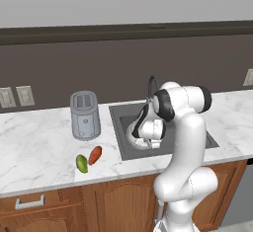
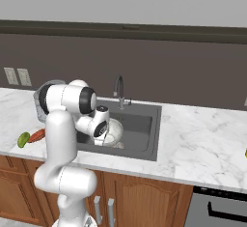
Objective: Remove the sweet potato and mango from the sink. Then move the bowl and cup from the counter to the sink for washing.
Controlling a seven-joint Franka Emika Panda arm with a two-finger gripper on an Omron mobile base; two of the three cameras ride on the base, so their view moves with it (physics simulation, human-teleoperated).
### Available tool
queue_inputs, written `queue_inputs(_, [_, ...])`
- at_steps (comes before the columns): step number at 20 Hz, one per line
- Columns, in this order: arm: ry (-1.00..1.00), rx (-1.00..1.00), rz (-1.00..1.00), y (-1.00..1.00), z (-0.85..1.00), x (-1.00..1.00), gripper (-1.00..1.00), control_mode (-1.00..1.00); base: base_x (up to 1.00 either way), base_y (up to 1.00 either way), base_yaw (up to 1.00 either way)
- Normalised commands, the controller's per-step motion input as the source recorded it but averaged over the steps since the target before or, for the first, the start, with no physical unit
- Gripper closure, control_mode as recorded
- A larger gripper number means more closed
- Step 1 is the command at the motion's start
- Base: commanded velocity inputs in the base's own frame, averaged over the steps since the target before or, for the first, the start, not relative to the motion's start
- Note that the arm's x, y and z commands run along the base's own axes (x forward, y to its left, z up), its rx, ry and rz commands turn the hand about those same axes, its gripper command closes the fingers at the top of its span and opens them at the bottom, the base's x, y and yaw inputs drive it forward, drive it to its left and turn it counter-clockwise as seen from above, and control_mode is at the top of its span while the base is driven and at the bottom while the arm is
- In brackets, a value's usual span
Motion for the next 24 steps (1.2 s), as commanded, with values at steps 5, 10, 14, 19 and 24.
queue_inputs(5, [-0.04, 0.00, 0.00, 0.00, 0.20, -0.01, -1.00, -1.00, 0.00, 0.00, 0.00])
queue_inputs(10, [-0.03, 0.00, 0.00, 0.00, 0.23, -0.03, -1.00, -1.00, 0.00, 0.00, 0.00])
queue_inputs(14, [0.00, 0.00, 0.00, 0.00, 0.23, -0.07, -1.00, -1.00, 0.00, 0.00, 0.00])
queue_inputs(19, [0.00, 0.00, 0.00, 0.00, 0.25, -0.09, -1.00, -1.00, 0.00, 0.00, 0.00])
queue_inputs(24, [0.00, 0.00, 0.00, 0.00, 0.25, -0.13, -1.00, -1.00, 0.00, 0.00, 0.00])
